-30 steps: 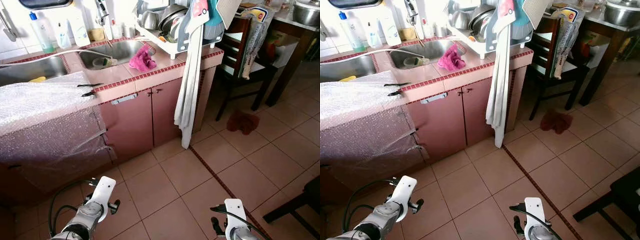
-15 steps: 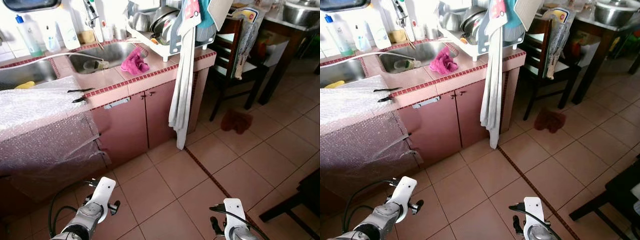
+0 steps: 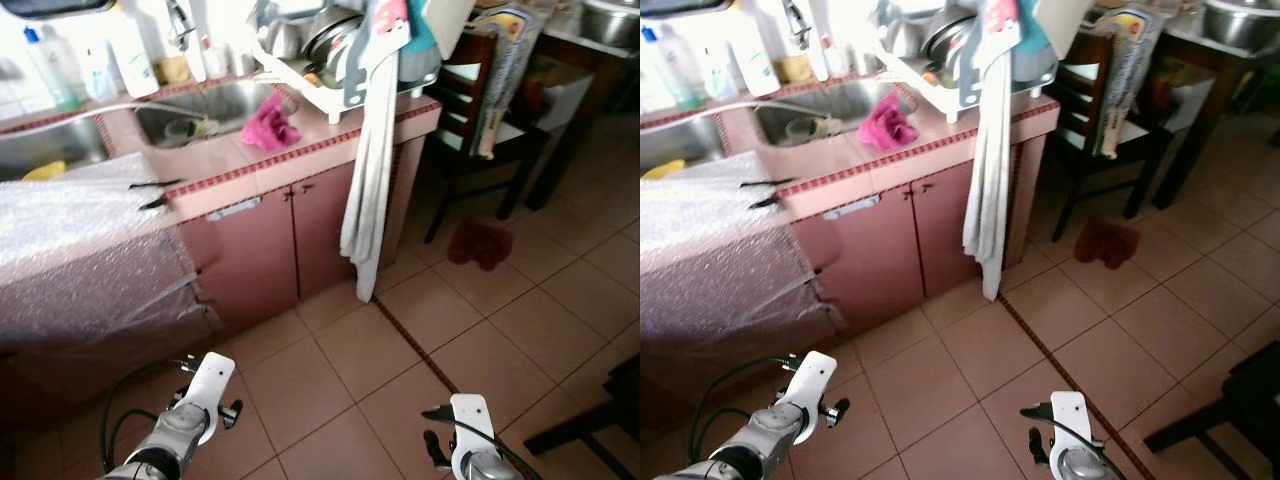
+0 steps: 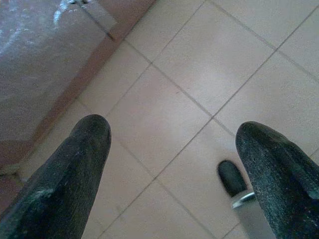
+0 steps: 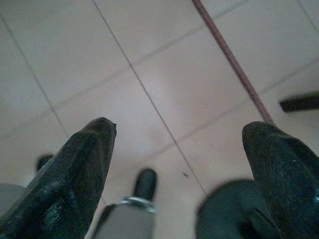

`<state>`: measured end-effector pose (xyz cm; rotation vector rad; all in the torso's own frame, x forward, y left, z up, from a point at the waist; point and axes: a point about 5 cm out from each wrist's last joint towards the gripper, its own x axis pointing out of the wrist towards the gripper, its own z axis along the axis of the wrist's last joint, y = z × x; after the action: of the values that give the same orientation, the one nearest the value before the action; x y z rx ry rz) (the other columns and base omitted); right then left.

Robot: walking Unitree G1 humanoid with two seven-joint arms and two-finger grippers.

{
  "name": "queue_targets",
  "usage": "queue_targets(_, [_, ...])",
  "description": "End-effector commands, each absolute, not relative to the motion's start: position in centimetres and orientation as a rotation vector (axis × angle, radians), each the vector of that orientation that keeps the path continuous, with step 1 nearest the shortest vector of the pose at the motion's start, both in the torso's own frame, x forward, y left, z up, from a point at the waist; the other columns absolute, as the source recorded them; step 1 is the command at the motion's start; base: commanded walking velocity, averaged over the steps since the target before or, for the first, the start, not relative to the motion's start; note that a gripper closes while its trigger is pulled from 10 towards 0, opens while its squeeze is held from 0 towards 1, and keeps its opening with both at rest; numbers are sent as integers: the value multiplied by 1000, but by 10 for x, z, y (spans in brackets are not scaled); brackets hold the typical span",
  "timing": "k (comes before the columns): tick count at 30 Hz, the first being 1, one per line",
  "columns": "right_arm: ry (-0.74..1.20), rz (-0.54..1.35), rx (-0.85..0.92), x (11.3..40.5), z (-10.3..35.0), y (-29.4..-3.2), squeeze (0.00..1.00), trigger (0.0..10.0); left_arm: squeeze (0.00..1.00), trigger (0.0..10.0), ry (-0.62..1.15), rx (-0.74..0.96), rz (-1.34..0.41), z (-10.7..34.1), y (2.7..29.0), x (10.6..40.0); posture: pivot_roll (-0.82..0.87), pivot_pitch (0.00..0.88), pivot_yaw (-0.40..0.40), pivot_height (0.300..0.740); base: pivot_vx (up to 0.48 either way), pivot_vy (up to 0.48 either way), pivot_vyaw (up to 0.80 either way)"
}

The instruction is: Kitchen organization

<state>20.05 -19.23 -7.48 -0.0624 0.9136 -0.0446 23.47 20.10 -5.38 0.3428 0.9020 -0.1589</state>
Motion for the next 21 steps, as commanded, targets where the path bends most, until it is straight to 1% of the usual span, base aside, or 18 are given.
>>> queue_targets(1, [917,-55,-69,199,-75,-197,0,10000,0,10000,888,348,-178,-52,196,239,25,0,28,740,296,0,0])
queue_targets(21, [920,-57,-73,198,-75,-199,0,10000,0,10000,893,361,-191,-52,195,238,24,0,26,740,303,0,0])
